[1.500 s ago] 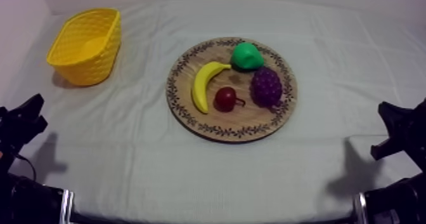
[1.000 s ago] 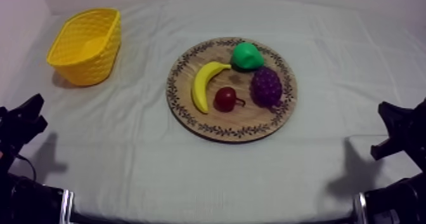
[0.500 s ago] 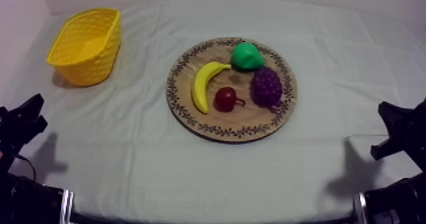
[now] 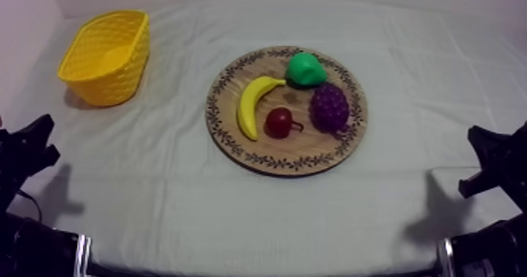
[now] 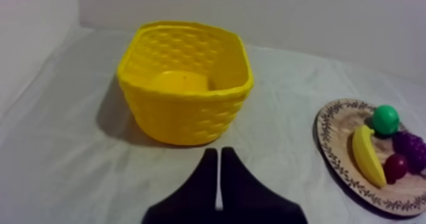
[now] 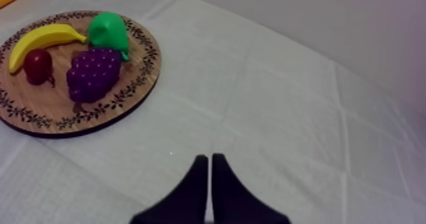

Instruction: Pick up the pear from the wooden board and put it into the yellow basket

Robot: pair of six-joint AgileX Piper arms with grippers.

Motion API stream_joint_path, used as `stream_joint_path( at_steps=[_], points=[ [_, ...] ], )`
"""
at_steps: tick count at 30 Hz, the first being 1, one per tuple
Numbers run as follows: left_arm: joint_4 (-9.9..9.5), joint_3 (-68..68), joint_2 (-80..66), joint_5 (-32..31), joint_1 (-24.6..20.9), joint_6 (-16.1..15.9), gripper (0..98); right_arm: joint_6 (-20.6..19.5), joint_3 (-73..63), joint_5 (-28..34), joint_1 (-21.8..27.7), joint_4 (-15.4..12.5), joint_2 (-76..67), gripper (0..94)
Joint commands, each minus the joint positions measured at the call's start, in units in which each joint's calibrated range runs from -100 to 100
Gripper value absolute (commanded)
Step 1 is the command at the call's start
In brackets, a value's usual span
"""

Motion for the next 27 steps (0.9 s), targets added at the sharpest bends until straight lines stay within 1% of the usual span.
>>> stream_joint_path(
  at_steps=[1, 12, 16, 20, 23, 27],
  points=[
    [0.8, -4.91, 5.8, 1.54, -0.03, -3.24, 0.0, 0.0, -0.01, 0.0, 0.0, 0.0, -0.01, 0.3],
    [1.17, -41.73, 35.12, 14.93, -1.31, -8.5, 0.0, 0.0, -0.01, 0.0, 0.0, 0.0, -0.01, 0.3],
    [1.11, -55.87, 44.23, 20.02, -0.77, -10.01, 0.0, 0.0, -0.01, 0.0, 0.0, 0.0, -0.01, 0.3],
    [0.99, -68.8, 52.76, 24.46, 1.11, -11.27, 0.0, 0.0, -0.01, 0.0, -0.03, 0.0, -0.01, 0.3],
    [0.71, -77.76, 59.03, 27.84, 3.31, -11.98, 0.0, 0.0, -0.01, 0.0, -0.06, 0.0, -0.01, 0.3],
    [-0.92, -89.05, 66.85, 31.41, 7.8, -11.83, 0.0, 0.0, -0.01, 0.0, -0.08, 0.0, -0.01, 0.3]
  ],
)
